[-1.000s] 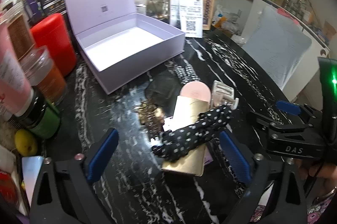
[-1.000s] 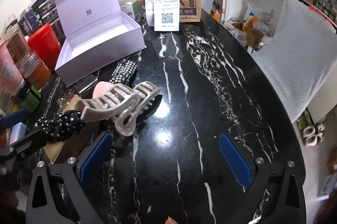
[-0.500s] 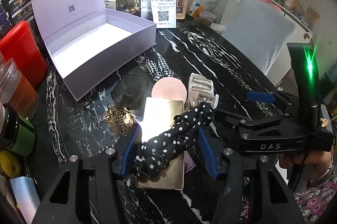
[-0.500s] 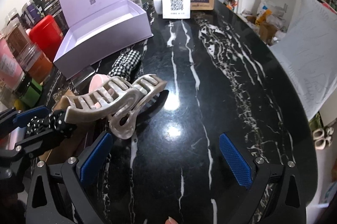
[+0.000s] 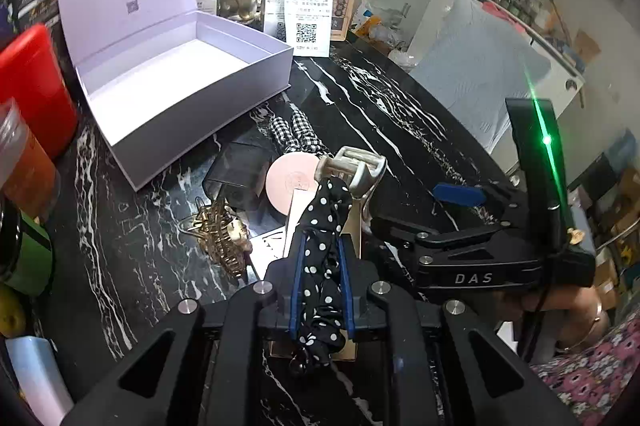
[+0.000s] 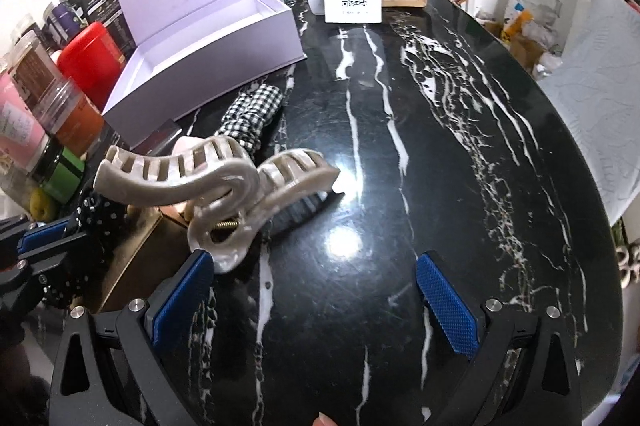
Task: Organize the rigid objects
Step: 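Grasp the black polka-dot scrunchie with the left tool while the right tool grasps the beige claw clip, then carry the scrunchie and claw clip with both tools over the lilac box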
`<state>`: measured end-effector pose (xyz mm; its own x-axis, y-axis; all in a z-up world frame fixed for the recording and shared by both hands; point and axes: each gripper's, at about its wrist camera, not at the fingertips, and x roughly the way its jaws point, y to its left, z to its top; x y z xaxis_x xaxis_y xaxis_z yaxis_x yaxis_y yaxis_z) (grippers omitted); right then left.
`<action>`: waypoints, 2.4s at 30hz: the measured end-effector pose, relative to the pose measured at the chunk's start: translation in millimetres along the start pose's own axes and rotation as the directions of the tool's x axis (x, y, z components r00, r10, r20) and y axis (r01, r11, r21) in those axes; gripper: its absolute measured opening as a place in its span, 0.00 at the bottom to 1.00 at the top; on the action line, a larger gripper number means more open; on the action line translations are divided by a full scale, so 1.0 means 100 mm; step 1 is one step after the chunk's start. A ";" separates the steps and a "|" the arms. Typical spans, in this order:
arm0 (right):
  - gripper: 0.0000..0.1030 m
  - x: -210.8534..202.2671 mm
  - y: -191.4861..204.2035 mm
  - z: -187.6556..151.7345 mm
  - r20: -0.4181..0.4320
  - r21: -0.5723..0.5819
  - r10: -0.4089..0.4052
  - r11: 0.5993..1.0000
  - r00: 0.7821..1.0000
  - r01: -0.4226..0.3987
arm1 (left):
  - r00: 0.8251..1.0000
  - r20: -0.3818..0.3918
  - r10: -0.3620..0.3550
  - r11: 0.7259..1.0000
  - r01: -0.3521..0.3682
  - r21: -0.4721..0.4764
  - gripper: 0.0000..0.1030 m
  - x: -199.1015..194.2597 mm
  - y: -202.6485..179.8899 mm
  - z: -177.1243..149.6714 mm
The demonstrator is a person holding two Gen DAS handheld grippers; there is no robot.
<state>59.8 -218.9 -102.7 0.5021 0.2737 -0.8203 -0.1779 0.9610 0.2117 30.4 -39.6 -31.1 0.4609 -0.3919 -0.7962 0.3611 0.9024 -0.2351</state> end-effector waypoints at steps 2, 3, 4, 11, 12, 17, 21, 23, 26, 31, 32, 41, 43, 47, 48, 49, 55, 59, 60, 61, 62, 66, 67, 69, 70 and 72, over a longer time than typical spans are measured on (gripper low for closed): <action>1.00 0.02 0.01 0.01 0.000 0.004 0.010 1.000 1.000 -0.010 | 1.000 0.006 -0.008 1.000 0.008 -0.020 0.15 -0.03 0.04 0.01; 1.00 0.02 0.01 0.01 0.002 0.005 0.017 1.000 1.000 -0.017 | 1.000 0.011 -0.010 1.000 0.010 -0.027 0.15 -0.05 0.06 0.01; 1.00 0.02 0.01 0.02 0.005 0.009 0.028 1.000 1.000 -0.028 | 1.000 0.020 -0.008 0.999 0.008 -0.036 0.15 -0.09 0.08 0.02; 1.00 -0.02 -0.02 0.05 0.034 0.060 0.112 0.992 0.993 -0.114 | 0.998 0.053 0.035 0.996 -0.030 -0.082 0.15 -0.18 0.26 0.05; 1.00 -0.01 -0.01 0.05 0.035 0.065 0.116 0.991 0.993 -0.119 | 0.998 0.051 0.038 0.995 -0.033 -0.091 0.15 -0.18 0.29 0.05; 1.00 0.09 0.09 0.12 0.052 0.037 0.117 0.992 0.992 -0.119 | 0.997 0.049 0.057 0.992 -0.051 -0.117 0.15 -0.19 0.39 0.03; 1.00 0.18 0.16 0.20 0.069 0.027 0.153 0.988 0.986 -0.155 | 0.996 0.054 0.067 0.990 -0.059 -0.129 0.15 -0.20 0.43 0.02; 0.92 0.20 0.20 0.23 0.081 0.007 0.139 0.990 0.987 -0.140 | 0.996 0.055 0.069 0.989 -0.061 -0.135 0.15 -0.20 0.45 0.01; 0.77 0.22 0.24 0.25 0.087 -0.007 0.143 0.990 0.986 -0.143 | 0.996 0.054 0.071 0.988 -0.062 -0.143 0.15 -0.20 0.48 0.01; 0.50 0.24 0.20 0.25 0.094 0.035 0.195 0.979 0.976 -0.199 | 0.997 0.050 0.061 0.986 -0.052 -0.159 0.15 -0.18 0.52 0.01; 0.44 0.24 0.18 0.25 0.096 0.040 0.194 0.979 0.976 -0.199 | 0.997 0.049 0.060 0.986 -0.051 -0.160 0.15 -0.18 0.52 0.00; 0.41 0.18 0.14 0.20 0.111 0.047 0.186 0.980 0.976 -0.192 | 0.997 0.052 0.049 0.987 -0.040 -0.157 0.15 -0.14 0.54 0.03; 0.41 0.15 0.13 0.18 0.113 0.048 0.187 0.980 0.976 -0.193 | 0.997 0.054 0.048 0.987 -0.039 -0.157 0.15 -0.14 0.55 0.02; 0.41 0.06 0.13 0.16 0.118 0.042 0.174 0.983 0.978 -0.180 | 0.997 0.056 0.046 0.986 -0.037 -0.160 0.15 -0.14 0.55 0.03; 0.41 0.02 0.13 0.15 0.121 0.040 0.175 0.983 0.977 -0.181 | 0.997 0.057 0.046 0.987 -0.037 -0.160 0.15 -0.14 0.55 0.03; 0.41 -0.01 0.13 0.15 0.123 0.038 0.176 0.983 0.977 -0.182 | 0.997 0.059 0.047 0.987 -0.037 -0.159 0.15 -0.15 0.55 0.03; 0.41 -0.19 0.20 0.14 0.138 0.003 0.182 0.983 0.973 -0.185 | 0.995 0.079 0.061 0.987 -0.048 -0.155 0.15 -0.22 0.51 0.04; 0.41 -0.32 0.26 0.16 0.152 -0.029 0.197 0.980 0.969 -0.194 | 0.992 0.098 0.076 0.986 -0.060 -0.154 0.15 -0.29 0.48 0.06; 0.41 -0.35 0.27 0.17 0.156 -0.035 0.200 0.980 0.967 -0.197 | 0.991 0.103 0.081 0.986 -0.065 -0.155 0.15 -0.31 0.48 0.07; 0.41 -0.38 0.29 0.18 0.160 -0.044 0.204 0.979 0.966 -0.200 | 0.990 0.109 0.086 0.985 -0.068 -0.156 0.15 -0.33 0.47 0.09; 0.41 -0.40 0.29 0.18 0.162 -0.051 0.207 0.978 0.965 -0.201 | 0.990 0.114 0.087 0.985 -0.068 -0.156 0.15 -0.35 0.48 0.10; 0.41 -0.49 0.33 0.24 0.176 -0.079 0.213 0.976 0.961 -0.202 | 0.984 0.139 0.110 0.985 -0.089 -0.151 0.15 -0.43 0.48 0.17; 0.41 -0.52 0.34 0.26 0.180 -0.086 0.218 0.975 0.959 -0.205 | 0.983 0.145 0.114 0.985 -0.092 -0.149 0.15 -0.45 0.48 0.19; 0.41 -0.56 0.36 0.31 0.188 -0.107 0.219 0.974 0.958 -0.201 | 0.979 0.164 0.125 0.985 -0.102 -0.142 0.15 -0.49 0.48 0.25; 0.41 -0.57 0.37 0.32 0.191 -0.116 0.216 0.974 0.958 -0.196 | 0.977 0.171 0.130 0.984 -0.107 -0.140 0.15 -0.50 0.48 0.28; 0.41 -0.61 0.40 0.37 0.200 -0.146 0.214 0.971 0.956 -0.187 | 0.974 0.183 0.137 0.984 -0.113 -0.138 0.15 -0.53 0.49 0.32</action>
<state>53.5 -196.1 -24.3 0.6114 0.4750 -0.6329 -0.3904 0.8768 0.2809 50.1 19.9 17.5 0.6465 -0.2904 -0.7055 0.1916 0.9569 -0.2183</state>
